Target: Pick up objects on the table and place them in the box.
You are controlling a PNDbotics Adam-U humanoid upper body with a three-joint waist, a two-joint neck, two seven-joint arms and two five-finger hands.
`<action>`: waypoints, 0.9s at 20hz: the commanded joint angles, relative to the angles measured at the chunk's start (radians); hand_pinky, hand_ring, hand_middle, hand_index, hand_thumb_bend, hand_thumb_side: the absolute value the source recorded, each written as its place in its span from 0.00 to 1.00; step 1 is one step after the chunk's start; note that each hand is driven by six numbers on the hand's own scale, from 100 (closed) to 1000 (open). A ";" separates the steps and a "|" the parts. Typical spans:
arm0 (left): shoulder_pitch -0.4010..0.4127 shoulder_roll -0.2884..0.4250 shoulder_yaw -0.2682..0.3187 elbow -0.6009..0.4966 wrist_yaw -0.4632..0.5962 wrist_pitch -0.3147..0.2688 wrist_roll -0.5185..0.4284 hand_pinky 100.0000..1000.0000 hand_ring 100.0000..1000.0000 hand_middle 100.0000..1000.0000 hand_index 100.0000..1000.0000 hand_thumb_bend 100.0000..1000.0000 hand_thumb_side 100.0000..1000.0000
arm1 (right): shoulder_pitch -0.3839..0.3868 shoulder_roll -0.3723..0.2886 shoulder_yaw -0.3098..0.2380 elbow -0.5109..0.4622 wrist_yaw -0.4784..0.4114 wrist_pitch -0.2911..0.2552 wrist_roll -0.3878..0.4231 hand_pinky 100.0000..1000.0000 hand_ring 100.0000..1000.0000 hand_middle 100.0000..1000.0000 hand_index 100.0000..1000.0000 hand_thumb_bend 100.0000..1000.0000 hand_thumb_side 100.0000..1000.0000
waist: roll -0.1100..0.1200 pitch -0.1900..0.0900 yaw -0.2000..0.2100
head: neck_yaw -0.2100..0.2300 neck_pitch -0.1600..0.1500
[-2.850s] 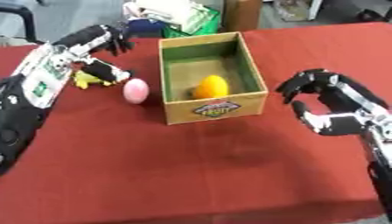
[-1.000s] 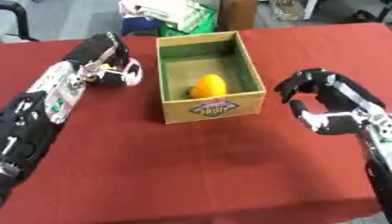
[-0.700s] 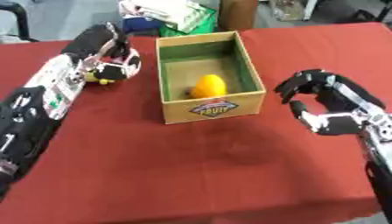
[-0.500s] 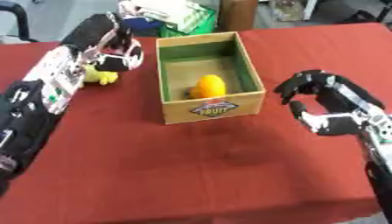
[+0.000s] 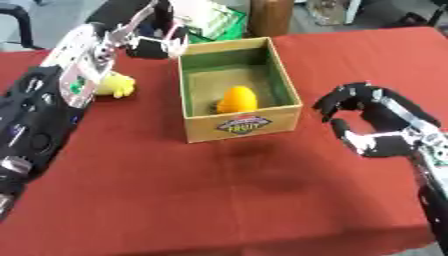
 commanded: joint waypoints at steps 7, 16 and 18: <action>-0.009 -0.044 -0.032 0.050 0.016 -0.082 -0.105 0.63 0.49 0.46 0.57 0.24 0.15 | -0.020 0.000 0.007 -0.004 0.001 -0.003 0.019 0.53 0.72 0.53 0.67 0.00 0.12 | 0.002 -0.011 -0.007 | 0.005 0.005; 0.005 -0.024 -0.002 0.074 0.027 -0.071 -0.130 0.68 0.59 0.61 0.72 0.42 0.23 | -0.017 -0.002 0.003 -0.002 0.005 -0.006 0.018 0.53 0.72 0.53 0.67 0.00 0.12 | -0.001 -0.008 0.004 | -0.009 0.005; 0.013 0.009 0.041 0.057 0.052 -0.043 -0.102 0.68 0.57 0.59 0.72 0.39 0.22 | -0.016 -0.004 0.002 -0.002 0.006 -0.006 0.016 0.53 0.72 0.53 0.67 0.00 0.12 | -0.001 -0.008 0.009 | -0.013 0.005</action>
